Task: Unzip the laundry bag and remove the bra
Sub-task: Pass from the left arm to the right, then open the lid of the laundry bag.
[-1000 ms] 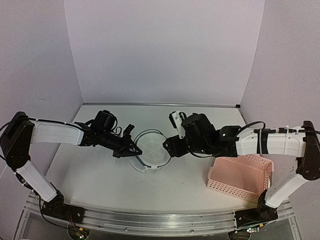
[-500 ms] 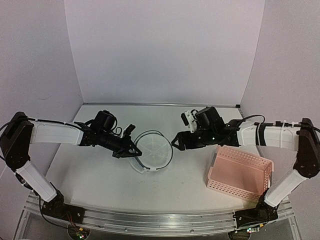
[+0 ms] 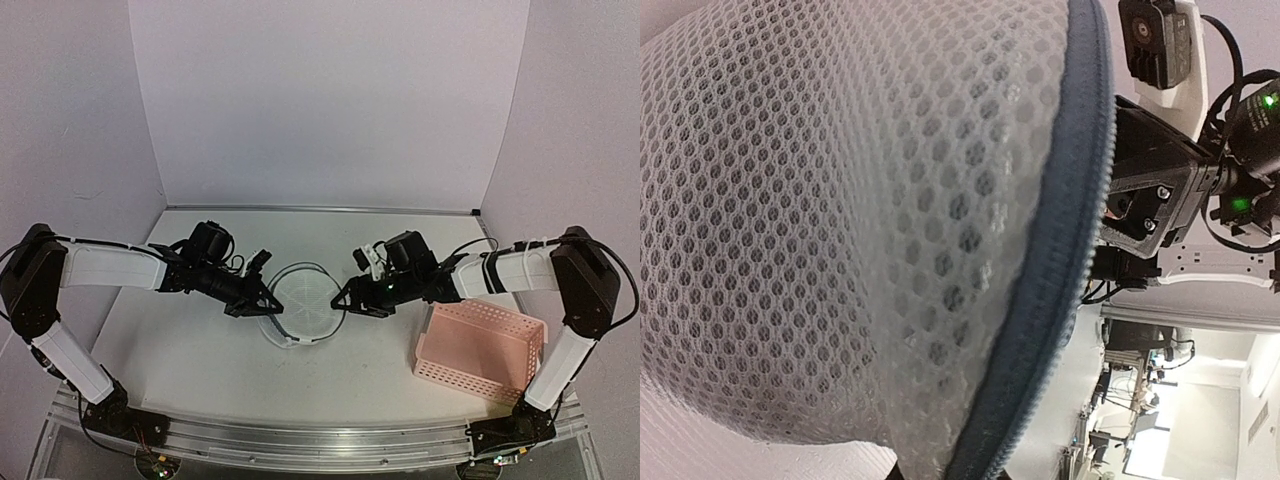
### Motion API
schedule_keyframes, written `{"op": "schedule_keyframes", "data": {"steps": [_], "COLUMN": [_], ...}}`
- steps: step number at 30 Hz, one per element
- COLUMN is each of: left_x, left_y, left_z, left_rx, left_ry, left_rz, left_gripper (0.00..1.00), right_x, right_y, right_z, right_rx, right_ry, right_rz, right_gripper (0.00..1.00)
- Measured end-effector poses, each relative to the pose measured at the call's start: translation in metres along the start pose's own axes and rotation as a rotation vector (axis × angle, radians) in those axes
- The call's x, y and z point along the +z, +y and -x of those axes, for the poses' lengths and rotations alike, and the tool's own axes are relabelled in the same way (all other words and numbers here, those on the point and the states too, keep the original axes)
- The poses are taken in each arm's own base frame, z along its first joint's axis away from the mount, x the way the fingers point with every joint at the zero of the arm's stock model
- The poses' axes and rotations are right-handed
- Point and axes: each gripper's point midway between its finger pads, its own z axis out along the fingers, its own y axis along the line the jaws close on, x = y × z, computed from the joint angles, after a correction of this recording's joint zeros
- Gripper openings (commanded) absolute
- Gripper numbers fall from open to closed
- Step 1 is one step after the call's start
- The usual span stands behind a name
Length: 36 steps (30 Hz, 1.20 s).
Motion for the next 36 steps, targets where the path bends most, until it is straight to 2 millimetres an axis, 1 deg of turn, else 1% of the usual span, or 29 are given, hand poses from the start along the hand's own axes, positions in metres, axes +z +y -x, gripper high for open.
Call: {"op": "schedule_keyframes", "data": {"steps": [4, 11, 16, 17, 21, 25, 27, 29, 30, 33, 36], "left_x": [0.000, 0.000, 0.000, 0.000, 0.000, -0.001, -0.003, -0.006, -0.008, -0.019, -0.030], "left_y": [0.000, 0.000, 0.000, 0.000, 0.000, 0.002, 0.001, -0.001, -0.002, -0.003, -0.007], "left_z": [0.000, 0.000, 0.000, 0.000, -0.001, 0.000, 0.003, 0.010, 0.014, 0.024, 0.033], "left_rx": [0.001, 0.002, 0.001, 0.001, -0.003, -0.007, -0.009, -0.007, -0.003, -0.005, -0.003], "left_ry": [0.001, 0.001, 0.001, 0.001, 0.003, 0.003, -0.004, -0.021, -0.030, -0.072, -0.110], "left_rz": [-0.001, -0.001, 0.000, 0.000, 0.002, 0.010, 0.011, 0.013, 0.013, 0.018, 0.016], "left_gripper": [0.00, 0.00, 0.00, 0.02, 0.17, 0.37, 0.45, 0.50, 0.55, 0.60, 0.62], "right_x": [0.004, 0.006, 0.006, 0.006, 0.004, -0.007, -0.013, -0.019, -0.023, -0.033, -0.042], "right_y": [0.012, 0.024, 0.024, 0.022, 0.021, 0.025, 0.029, 0.034, 0.036, 0.044, 0.057], "right_z": [0.003, 0.005, 0.003, 0.001, -0.004, -0.007, -0.006, -0.003, -0.001, 0.001, 0.005], "right_rx": [0.016, 0.021, 0.023, 0.023, 0.020, 0.005, -0.008, -0.024, -0.033, -0.059, -0.107], "right_ry": [0.002, 0.007, 0.006, 0.008, 0.007, -0.013, -0.034, -0.059, -0.075, -0.115, -0.164], "right_rz": [0.074, 0.149, 0.162, 0.161, 0.166, 0.180, 0.194, 0.209, 0.215, 0.230, 0.239], "right_gripper": [0.50, 0.21, 0.03, 0.01, 0.00, 0.00, 0.00, 0.00, 0.00, 0.00, 0.00]}}
